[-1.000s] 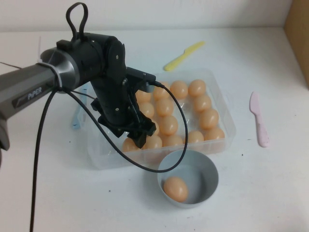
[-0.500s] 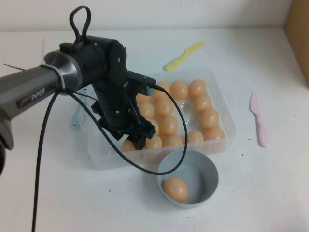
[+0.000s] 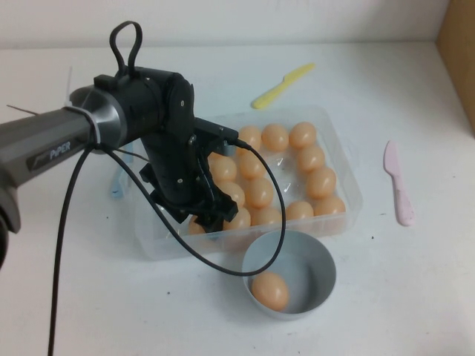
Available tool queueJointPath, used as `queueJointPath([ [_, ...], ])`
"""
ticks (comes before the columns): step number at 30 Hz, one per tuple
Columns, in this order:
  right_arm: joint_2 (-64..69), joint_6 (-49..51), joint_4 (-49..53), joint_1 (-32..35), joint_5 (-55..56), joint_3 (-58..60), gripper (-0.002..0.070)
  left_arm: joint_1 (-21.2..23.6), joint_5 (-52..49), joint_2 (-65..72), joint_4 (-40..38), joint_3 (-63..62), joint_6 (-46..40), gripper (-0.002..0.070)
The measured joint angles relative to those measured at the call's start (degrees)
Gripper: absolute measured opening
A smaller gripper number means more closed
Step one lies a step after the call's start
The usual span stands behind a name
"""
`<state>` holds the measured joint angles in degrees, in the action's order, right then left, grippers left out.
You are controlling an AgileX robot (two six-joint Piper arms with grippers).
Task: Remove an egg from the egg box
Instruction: Pick up the egg from the plastic box, then place the egg in the bowl
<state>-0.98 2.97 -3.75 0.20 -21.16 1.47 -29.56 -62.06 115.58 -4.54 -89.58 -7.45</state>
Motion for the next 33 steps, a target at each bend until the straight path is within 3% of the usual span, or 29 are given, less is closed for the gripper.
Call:
queueJointPath([
  [4, 0.0, 0.0, 0.0, 0.0, 0.0, 0.0, -0.0018, 0.0, 0.7, 0.0, 0.0, 0.0, 0.0, 0.0449],
  [10, 0.0, 0.0, 0.0, 0.0, 0.0, 0.0, -0.0018, 0.0, 0.9, 0.0, -0.4, 0.0, 0.0, 0.0344],
  [25, 0.0, 0.0, 0.0, 0.0, 0.0, 0.0, -0.0018, -0.5, 1.2, -5.0, 4.5, -2.9, 0.0, 0.0344],
  [33, 0.0, 0.0, 0.0, 0.0, 0.0, 0.0, -0.0018, -7.2, -1.8, -12.6, 5.8, -3.4, 0.0, 0.0344],
])
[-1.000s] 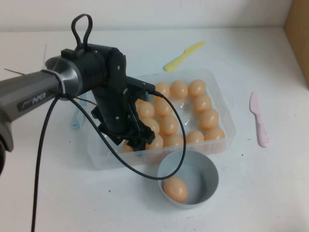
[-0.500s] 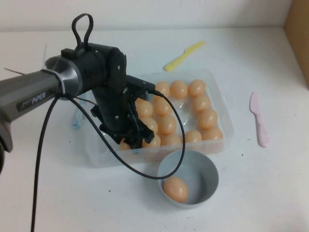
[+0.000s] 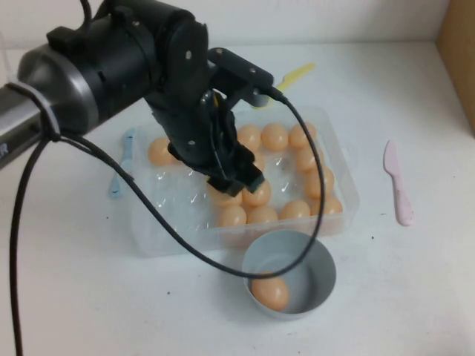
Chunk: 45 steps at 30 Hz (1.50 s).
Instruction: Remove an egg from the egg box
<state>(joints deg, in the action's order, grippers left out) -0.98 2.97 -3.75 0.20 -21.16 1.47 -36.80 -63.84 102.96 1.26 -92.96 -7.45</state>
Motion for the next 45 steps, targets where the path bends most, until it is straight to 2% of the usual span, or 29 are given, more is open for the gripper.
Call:
queueJointPath([
  [4, 0.0, 0.0, 0.0, 0.0, 0.0, 0.0, -0.0018, -5.3, -0.6, -0.4, -2.6, 0.0, -0.1, 0.0344],
  [9, 0.0, 0.0, 0.0, 0.0, 0.0, 0.0, -0.0018, -10.2, 3.6, -0.3, -7.1, 2.8, -2.4, 0.0344],
  [22, 0.0, 0.0, 0.0, 0.0, 0.0, 0.0, -0.0018, -11.2, 7.9, 8.1, -11.4, 4.4, -7.3, 0.0347],
  [28, 0.0, 0.0, 0.0, 0.0, 0.0, 0.0, -0.0018, -11.2, 9.8, 8.5, -11.8, 4.4, -7.3, 0.0501],
  [33, 0.0, 0.0, 0.0, 0.0, 0.0, 0.0, -0.0018, -11.2, 10.0, 7.5, -9.6, 4.5, -5.9, 0.0535],
  [36, 0.0, 0.0, 0.0, 0.0, 0.0, 0.0, -0.0018, -11.2, 10.4, 4.3, -4.7, 5.1, -2.1, 0.0482],
  [38, 0.0, 0.0, 0.0, 0.0, 0.0, 0.0, -0.0018, -11.2, 11.9, 1.1, -0.4, 6.5, 0.1, 0.0389],
  [41, 0.0, 0.0, 0.0, 0.0, 0.0, 0.0, -0.0018, -11.1, 16.0, -5.6, 4.3, 11.1, 2.2, 0.0160],
  [42, 0.0, 0.0, 0.0, 0.0, 0.0, 0.0, -0.0018, -11.0, 18.1, -7.6, 5.0, 12.8, 2.6, 0.0104],
  [45, 0.0, 0.0, 0.0, 0.0, 0.0, 0.0, -0.0018, -10.0, 23.9, -15.0, 6.0, 20.0, 3.4, 0.0031],
])
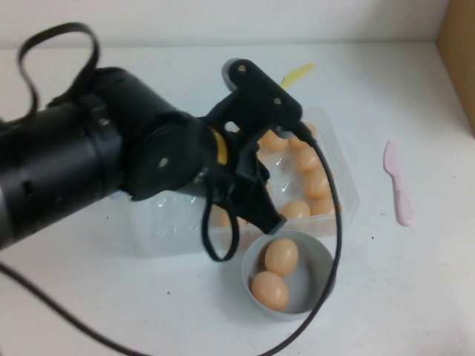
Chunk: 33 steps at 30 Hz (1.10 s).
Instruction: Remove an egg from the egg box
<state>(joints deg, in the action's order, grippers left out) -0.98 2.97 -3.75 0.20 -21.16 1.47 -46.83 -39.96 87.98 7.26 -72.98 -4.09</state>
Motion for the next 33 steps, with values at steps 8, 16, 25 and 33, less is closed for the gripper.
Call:
queueJointPath([
  [8, 0.0, 0.0, 0.0, 0.0, 0.0, 0.0, -0.0018, 2.4, 12.8, -15.4, 2.8, 17.8, 3.4, 0.0001],
  [16, 0.0, 0.0, 0.0, 0.0, 0.0, 0.0, -0.0018, 2.4, 26.4, -30.6, 4.2, 31.7, 8.7, 0.0000],
  [25, 0.0, 0.0, 0.0, 0.0, 0.0, 0.0, -0.0018, 2.4, 27.1, -42.3, 4.3, 33.2, 9.4, 0.0000],
  [33, 0.0, 0.0, 0.0, 0.0, 0.0, 0.0, -0.0018, 2.4, 25.5, -43.2, 4.6, 33.2, 9.6, 0.0000],
])
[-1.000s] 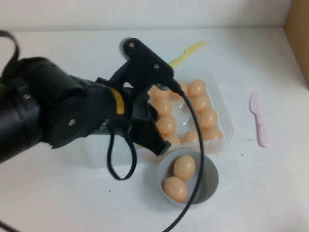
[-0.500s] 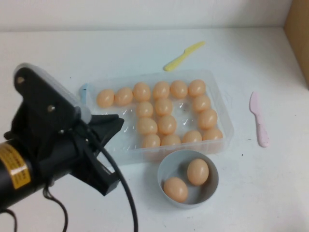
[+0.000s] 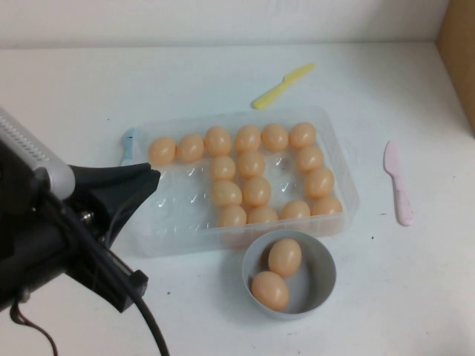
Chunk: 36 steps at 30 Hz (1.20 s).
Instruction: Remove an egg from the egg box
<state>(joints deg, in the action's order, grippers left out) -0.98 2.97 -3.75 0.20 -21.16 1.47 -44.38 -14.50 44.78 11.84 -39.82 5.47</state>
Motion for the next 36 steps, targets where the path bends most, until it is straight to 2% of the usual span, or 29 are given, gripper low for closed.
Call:
queueJointPath([
  [6, 0.0, 0.0, 0.0, 0.0, 0.0, 0.0, -0.0018, 0.0, -2.2, 0.0, 1.2, 0.0, 0.0, -0.0001],
  [12, 0.0, 0.0, 0.0, 0.0, 0.0, 0.0, -0.0018, 1.2, 2.8, -0.8, 5.2, 4.6, 0.0, -0.0001],
  [18, 0.0, 0.0, 0.0, 0.0, 0.0, 0.0, -0.0018, 10.1, 8.0, -6.1, 5.0, 14.0, 3.7, -0.0001],
  [25, 0.0, 0.0, 0.0, 0.0, 0.0, 0.0, -0.0018, 21.3, 11.3, -19.2, 2.6, 25.4, 4.6, -0.0001],
  [32, 0.0, 0.0, 0.0, 0.0, 0.0, 0.0, -0.0018, 33.3, 11.3, -32.2, 0.1, 35.1, 1.8, -0.0001],
  [36, 0.0, 0.0, 0.0, 0.0, 0.0, 0.0, -0.0018, 38.3, 11.3, -38.0, -2.6, 39.9, -1.7, -0.0001],
])
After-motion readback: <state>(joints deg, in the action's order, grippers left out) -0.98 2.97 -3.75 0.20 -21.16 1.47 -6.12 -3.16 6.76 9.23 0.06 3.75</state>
